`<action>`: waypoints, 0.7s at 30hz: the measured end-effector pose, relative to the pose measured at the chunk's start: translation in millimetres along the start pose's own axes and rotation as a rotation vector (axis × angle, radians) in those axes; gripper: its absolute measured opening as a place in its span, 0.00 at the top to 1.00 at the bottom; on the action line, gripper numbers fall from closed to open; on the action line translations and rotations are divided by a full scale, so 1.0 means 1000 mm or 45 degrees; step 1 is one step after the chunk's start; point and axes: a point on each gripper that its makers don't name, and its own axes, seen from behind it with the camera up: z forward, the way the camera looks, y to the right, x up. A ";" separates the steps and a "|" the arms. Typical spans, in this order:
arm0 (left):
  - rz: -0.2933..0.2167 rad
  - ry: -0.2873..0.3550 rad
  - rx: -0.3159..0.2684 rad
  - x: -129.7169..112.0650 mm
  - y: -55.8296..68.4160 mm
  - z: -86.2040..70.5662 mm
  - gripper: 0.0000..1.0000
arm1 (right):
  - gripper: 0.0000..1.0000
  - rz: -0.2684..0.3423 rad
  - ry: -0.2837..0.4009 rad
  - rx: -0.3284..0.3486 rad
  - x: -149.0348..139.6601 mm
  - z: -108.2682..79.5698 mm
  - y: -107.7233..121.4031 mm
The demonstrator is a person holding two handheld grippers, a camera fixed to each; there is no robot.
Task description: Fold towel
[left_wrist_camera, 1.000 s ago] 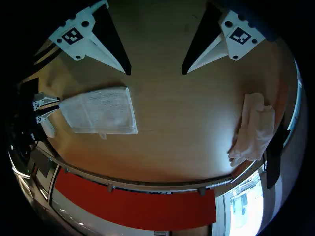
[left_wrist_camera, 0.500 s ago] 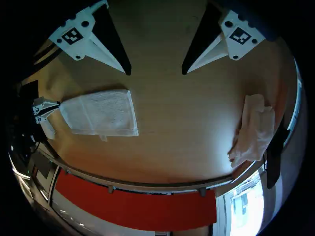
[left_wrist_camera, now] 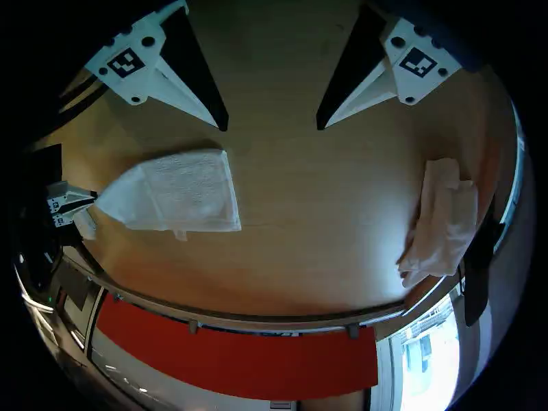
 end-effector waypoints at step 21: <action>0.004 0.020 0.007 0.010 -0.004 -0.001 0.04 | 0.96 -0.096 0.096 -0.096 0.050 -0.052 0.026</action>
